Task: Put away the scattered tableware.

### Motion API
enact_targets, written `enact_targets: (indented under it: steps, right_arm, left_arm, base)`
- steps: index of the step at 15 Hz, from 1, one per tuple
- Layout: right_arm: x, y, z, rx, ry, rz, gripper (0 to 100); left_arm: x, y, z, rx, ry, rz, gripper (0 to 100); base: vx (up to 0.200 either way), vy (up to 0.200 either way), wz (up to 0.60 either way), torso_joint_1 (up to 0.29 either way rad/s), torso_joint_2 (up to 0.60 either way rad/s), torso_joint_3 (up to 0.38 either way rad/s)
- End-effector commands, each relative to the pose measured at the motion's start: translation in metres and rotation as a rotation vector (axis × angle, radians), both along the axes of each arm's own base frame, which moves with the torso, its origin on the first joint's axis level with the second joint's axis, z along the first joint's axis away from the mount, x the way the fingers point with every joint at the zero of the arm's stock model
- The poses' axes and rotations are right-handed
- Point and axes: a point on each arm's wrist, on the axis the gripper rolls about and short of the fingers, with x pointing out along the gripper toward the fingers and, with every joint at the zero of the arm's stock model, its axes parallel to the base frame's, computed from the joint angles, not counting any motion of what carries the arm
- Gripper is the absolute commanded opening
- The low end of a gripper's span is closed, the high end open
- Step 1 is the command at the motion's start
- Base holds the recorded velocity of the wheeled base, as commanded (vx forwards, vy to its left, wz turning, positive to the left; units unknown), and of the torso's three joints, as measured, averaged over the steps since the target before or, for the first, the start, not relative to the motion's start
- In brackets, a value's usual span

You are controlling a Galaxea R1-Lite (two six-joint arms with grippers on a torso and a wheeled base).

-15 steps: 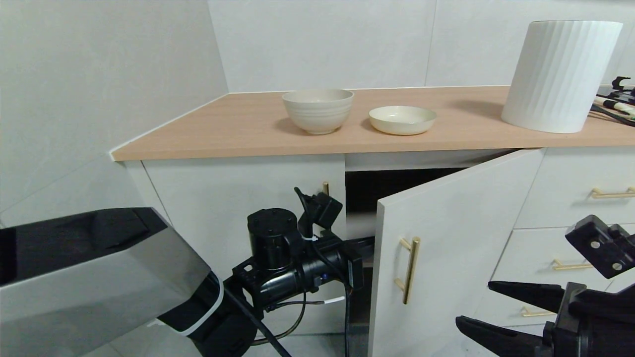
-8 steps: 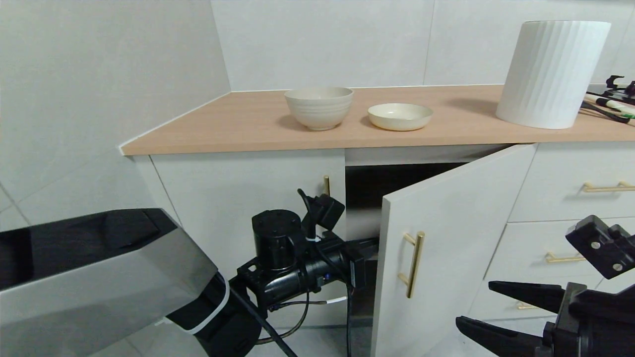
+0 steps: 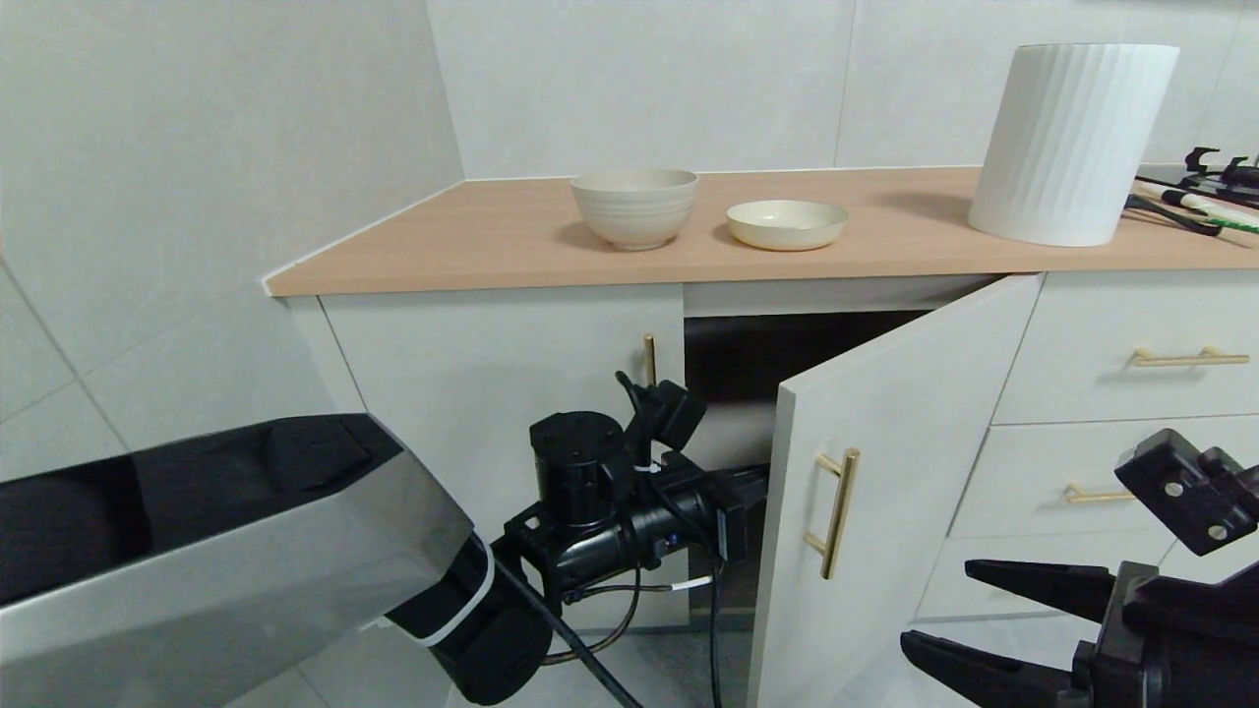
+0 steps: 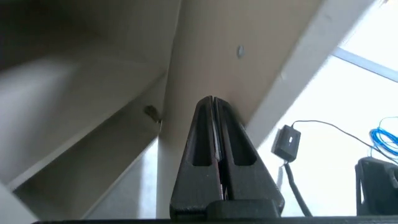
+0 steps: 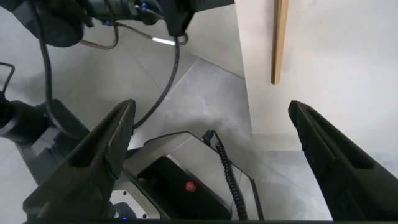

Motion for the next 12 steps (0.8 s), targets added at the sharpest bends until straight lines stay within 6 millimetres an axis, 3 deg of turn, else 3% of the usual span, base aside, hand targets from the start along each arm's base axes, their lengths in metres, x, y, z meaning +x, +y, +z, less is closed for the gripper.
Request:
enact_targets:
  steps: [1,6,8,9,11,12]
  right_arm:
    - [0.000,0.001,-0.001,-0.003,0.005,0.003,100]
    - [-0.002,-0.001,-0.004,-0.009,0.006,0.010,100]
    - [-0.005,-0.003,-0.002,0.005,-0.003,0.024,100]
    - [-0.008,-0.004,0.000,0.025,-0.001,0.064,100]
    - [-0.018,-0.010,0.003,0.071,0.000,0.161,100]
    - [-0.020,-0.011,0.003,0.085,0.000,0.190,100]
  left_arm:
    - [0.001,-0.006,-0.005,0.006,0.007,-0.006,0]
    - [-0.008,-0.027,-0.004,-0.002,-0.015,0.089,0]
    - [-0.038,-0.034,0.002,-0.021,-0.016,-0.022,0]
    - [-0.067,-0.035,0.009,-0.051,0.000,-0.181,0]
    - [-0.103,-0.024,0.026,-0.118,0.082,-0.422,0]
    - [-0.106,-0.022,0.030,-0.133,0.092,-0.454,0]
  base:
    - [0.000,0.000,0.00,0.000,0.00,0.000]
    - [0.000,0.000,0.00,0.000,0.00,0.000]
    - [0.000,0.000,0.00,0.000,0.00,0.000]
    - [0.000,0.000,0.00,0.000,0.00,0.000]
    - [0.000,0.000,0.00,0.000,0.00,0.000]
    - [0.000,0.000,0.00,0.000,0.00,0.000]
